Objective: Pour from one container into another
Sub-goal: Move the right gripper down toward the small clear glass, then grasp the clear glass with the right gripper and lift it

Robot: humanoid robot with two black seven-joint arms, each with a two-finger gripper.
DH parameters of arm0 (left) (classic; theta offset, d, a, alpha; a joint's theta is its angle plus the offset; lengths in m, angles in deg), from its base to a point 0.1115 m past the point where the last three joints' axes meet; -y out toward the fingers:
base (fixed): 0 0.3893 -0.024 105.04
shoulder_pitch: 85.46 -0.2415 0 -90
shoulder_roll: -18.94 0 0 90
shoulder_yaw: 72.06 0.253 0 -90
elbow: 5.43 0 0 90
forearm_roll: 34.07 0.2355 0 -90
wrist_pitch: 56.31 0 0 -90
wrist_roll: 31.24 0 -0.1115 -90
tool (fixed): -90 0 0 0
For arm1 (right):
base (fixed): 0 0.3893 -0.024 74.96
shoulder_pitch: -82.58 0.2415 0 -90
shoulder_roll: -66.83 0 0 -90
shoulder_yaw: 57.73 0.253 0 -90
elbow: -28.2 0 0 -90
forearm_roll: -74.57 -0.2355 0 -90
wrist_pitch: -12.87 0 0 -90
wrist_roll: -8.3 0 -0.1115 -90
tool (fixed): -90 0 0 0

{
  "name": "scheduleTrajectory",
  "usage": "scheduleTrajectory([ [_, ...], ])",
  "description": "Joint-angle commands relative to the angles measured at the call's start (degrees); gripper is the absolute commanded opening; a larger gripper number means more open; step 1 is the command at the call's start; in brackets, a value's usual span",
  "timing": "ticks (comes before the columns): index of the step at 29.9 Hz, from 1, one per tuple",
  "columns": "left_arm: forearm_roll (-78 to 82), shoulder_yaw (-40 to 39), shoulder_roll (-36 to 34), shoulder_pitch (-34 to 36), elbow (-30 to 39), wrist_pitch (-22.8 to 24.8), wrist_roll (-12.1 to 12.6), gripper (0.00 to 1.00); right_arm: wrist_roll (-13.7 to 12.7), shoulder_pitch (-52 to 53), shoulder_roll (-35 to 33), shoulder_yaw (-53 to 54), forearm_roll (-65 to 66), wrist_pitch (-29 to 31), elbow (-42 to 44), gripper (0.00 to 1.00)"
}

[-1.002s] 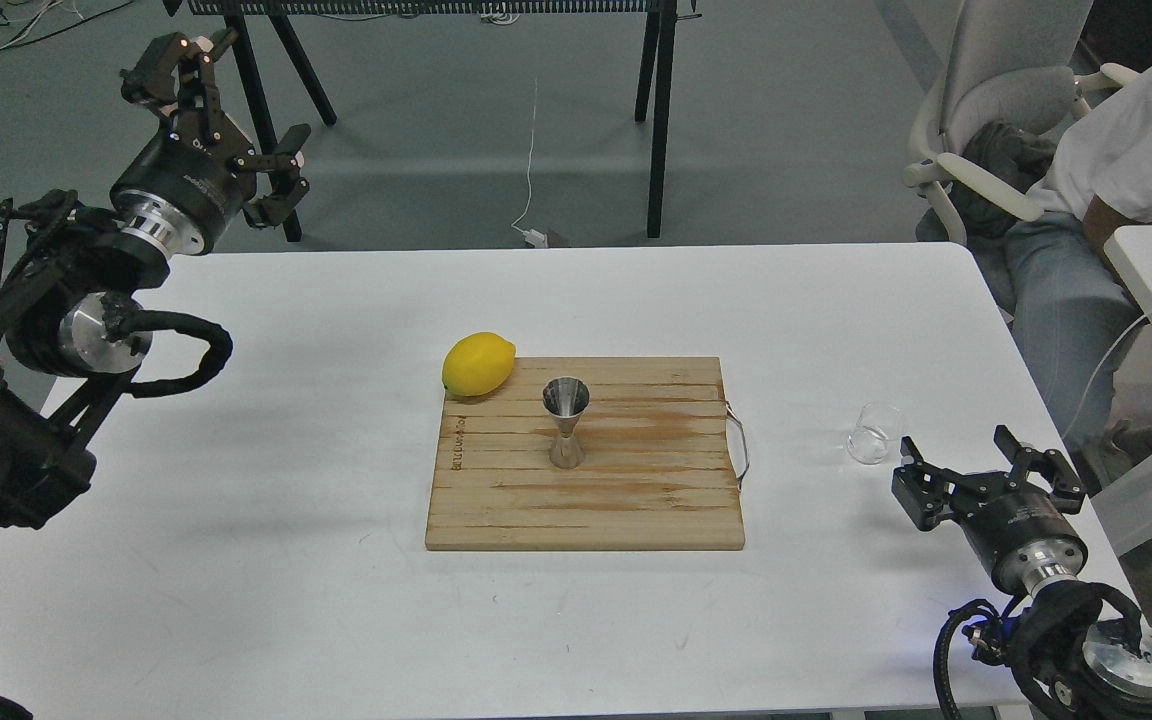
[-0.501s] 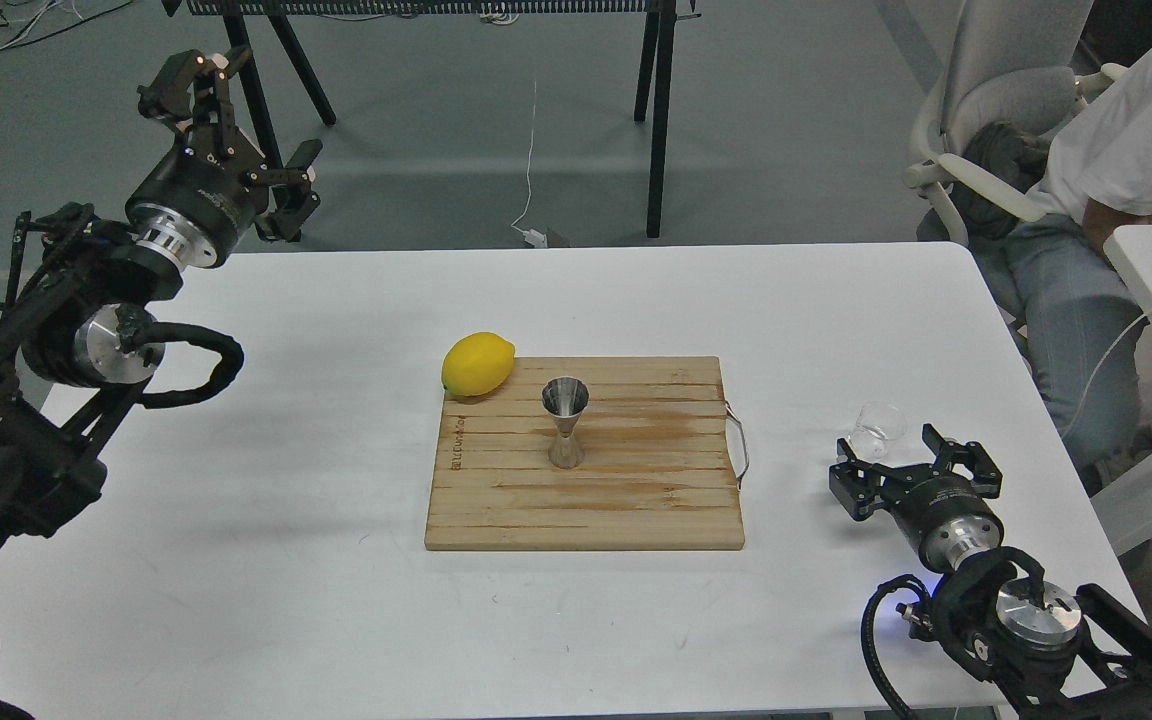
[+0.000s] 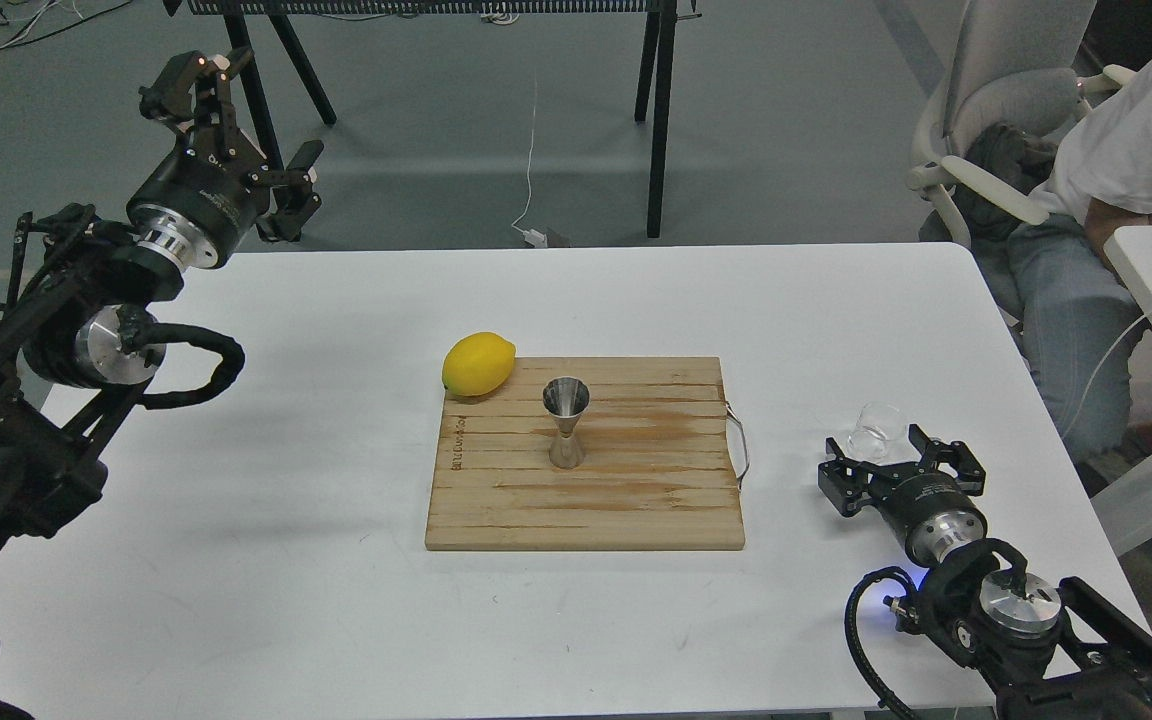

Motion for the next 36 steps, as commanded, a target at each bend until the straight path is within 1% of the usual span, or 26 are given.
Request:
scheduleTrajectory([
  [1,-0.1,-0.1,0.0,0.0,0.0,-0.1,0.0,1.0,-0.2,0.0,0.0,-0.1,0.0,0.8,0.1,0.93],
  [14,-0.2,0.1,-0.3,0.0,0.0,0.1,0.1,1.0,-0.4,1.7,0.6,0.0,0.0,1.0,4.4,0.91],
  [16,-0.2,0.1,-0.2,0.0,0.0,0.1,0.1,1.0,-0.8,1.8,1.0,0.0,0.0,1.2,5.3,0.9],
  [20,-0.2,0.1,-0.2,0.0,0.1,0.0,0.1,1.0,-1.7,2.7,1.4,-0.1,0.0,1.5,6.8,0.83],
  [22,-0.2,0.1,-0.2,0.0,0.2,0.1,0.1,1.0,-2.1,2.8,1.3,0.0,0.0,2.3,6.9,0.81],
  [27,-0.1,0.1,-0.2,0.0,0.2,0.1,0.1,1.0,-2.2,2.9,1.3,-0.2,0.1,3.6,6.9,0.77],
  [29,-0.1,0.1,-0.2,0.1,0.2,0.0,0.2,1.0,-2.2,3.0,1.3,-0.2,0.1,3.6,6.9,0.73],
  [33,-0.1,0.1,-0.2,0.1,0.2,0.0,0.2,1.0,-2.2,3.1,1.4,-0.2,0.1,3.6,6.9,0.51],
  [36,-0.1,0.1,-0.3,0.1,0.2,0.0,0.2,1.0,-2.3,3.3,1.6,-0.2,0.1,3.6,6.8,0.5],
])
